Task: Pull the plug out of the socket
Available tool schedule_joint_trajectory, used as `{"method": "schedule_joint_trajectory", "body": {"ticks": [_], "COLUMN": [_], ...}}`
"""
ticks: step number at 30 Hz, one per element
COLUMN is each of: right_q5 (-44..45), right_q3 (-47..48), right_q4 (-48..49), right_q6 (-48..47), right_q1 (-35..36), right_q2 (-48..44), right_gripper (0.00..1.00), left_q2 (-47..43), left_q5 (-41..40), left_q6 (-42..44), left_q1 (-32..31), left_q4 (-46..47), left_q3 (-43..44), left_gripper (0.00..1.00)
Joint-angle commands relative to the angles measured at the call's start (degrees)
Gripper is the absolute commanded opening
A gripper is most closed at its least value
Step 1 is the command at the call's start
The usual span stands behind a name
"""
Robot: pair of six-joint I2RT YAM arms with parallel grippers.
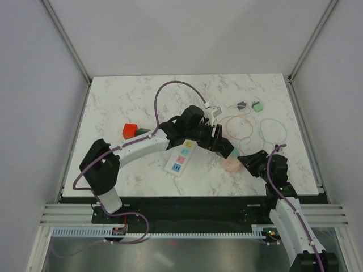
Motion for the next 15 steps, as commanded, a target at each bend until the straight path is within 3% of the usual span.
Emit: {"method": "schedule_joint_trajectory", "body": {"ticks": [1, 9, 15], "right_q5": [7.56, 6.77, 5.54], "right_q3": [-0.82, -1.43, -1.52], "right_q4": [-8.28, -8.11, -7.84], "right_q6": [-4.89, -5.33, -5.85], "right_q1": [-0.27, -0.27, -0.36], "right_q2": [0.28, -1.48, -2.36], "right_gripper": [0.0, 0.0, 0.0], "left_q2": [-5.65, -12.78, -9.45], "left_q5": [-1.14, -11.24, -14.25], "left_q6": [3.06, 7.11, 7.64], "left_q1": [0.57, 10.75, 20.25], "left_q4": [-4.75, -17.07, -24.28], "left_q3": [2.84, 1.78, 6.7], "left_gripper": [0.02, 0.02, 0.02]}}
